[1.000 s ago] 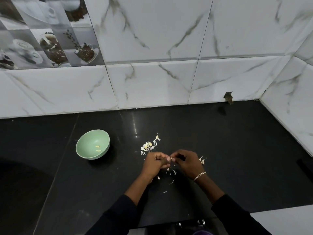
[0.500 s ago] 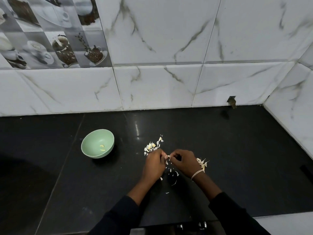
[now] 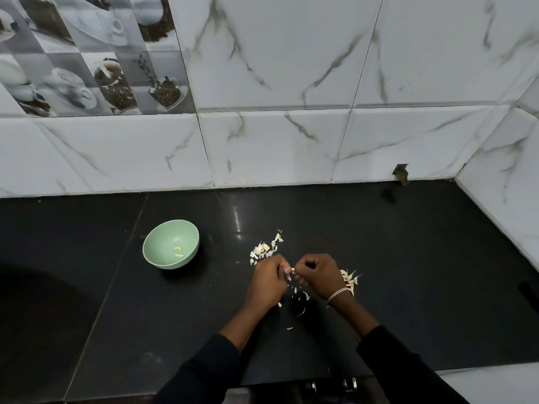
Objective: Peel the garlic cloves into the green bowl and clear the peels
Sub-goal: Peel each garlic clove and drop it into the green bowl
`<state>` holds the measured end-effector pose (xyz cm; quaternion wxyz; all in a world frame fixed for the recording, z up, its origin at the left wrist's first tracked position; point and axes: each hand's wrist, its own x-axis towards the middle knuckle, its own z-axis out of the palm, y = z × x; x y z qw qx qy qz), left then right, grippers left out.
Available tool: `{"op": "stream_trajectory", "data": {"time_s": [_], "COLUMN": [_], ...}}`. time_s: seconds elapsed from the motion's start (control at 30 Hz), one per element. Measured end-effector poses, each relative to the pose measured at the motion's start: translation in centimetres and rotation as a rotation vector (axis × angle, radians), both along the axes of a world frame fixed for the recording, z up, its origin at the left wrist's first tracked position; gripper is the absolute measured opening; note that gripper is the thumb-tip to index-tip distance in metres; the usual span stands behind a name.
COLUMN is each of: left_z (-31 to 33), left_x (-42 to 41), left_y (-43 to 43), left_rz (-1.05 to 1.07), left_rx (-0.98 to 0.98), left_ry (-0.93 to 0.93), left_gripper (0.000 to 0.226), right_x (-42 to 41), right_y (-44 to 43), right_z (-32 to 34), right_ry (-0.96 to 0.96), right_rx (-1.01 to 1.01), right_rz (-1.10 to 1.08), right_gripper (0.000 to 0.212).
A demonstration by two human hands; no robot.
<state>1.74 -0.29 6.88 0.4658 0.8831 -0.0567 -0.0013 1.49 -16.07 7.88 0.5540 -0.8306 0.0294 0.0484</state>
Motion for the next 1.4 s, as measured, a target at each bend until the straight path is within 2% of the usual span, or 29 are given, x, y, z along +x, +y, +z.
{"op": "stream_trajectory", "data": {"time_s": [0.17,0.3,0.37,0.47,0.6,0.7,0.8,1.07,1.23,1.4], "left_z": [-0.2,0.2,0.2,0.3,0.5,0.8,0.9,1.5,2.0,2.0], "left_x": [0.2,0.0,0.0,0.0,0.1,-0.2,-0.1,0.0,0.0,0.3], "left_y": [-0.1,-0.4,-0.6,-0.6,-0.4,-0.5,-0.4,0.1,-0.1,0.1], "left_rz": [0.005,0.044,0.061,0.066,0.061,0.052,0.049,0.013,0.046,0.103], "left_rx": [-0.292,-0.536,-0.619,-0.626,-0.466,-0.353,-0.337,-0.64,-0.906,-0.986], "left_ry": [0.201,0.325,0.383,0.395,0.181,0.057,0.05,0.297,0.45,0.539], "left_gripper": [0.024,0.026,0.027,0.024,0.01,0.019,0.019,0.014,0.013,0.014], "right_x": [0.2,0.3,0.3,0.4,0.4,0.4,0.4,0.5,0.2,-0.1], "right_y": [0.0,0.4,0.6,0.7,0.8,0.8,0.8,0.8,0.7,0.7], "right_z": [0.0,0.4,0.6,0.6,0.7,0.7,0.8,1.3,1.3,1.0], "right_ry": [0.041,0.033,0.029,0.041,0.063,0.076,0.081,0.106,0.116,0.13], "right_rx": [0.237,0.304,0.31,0.313,0.331,0.33,0.332,0.319,0.296,0.29], "right_rz": [-0.031,-0.061,-0.066,-0.093,-0.142,-0.16,-0.151,-0.119,-0.092,-0.097], "right_gripper": [0.02,0.025,0.021,0.024,0.029,0.025,0.022,0.021,0.023,0.023]}}
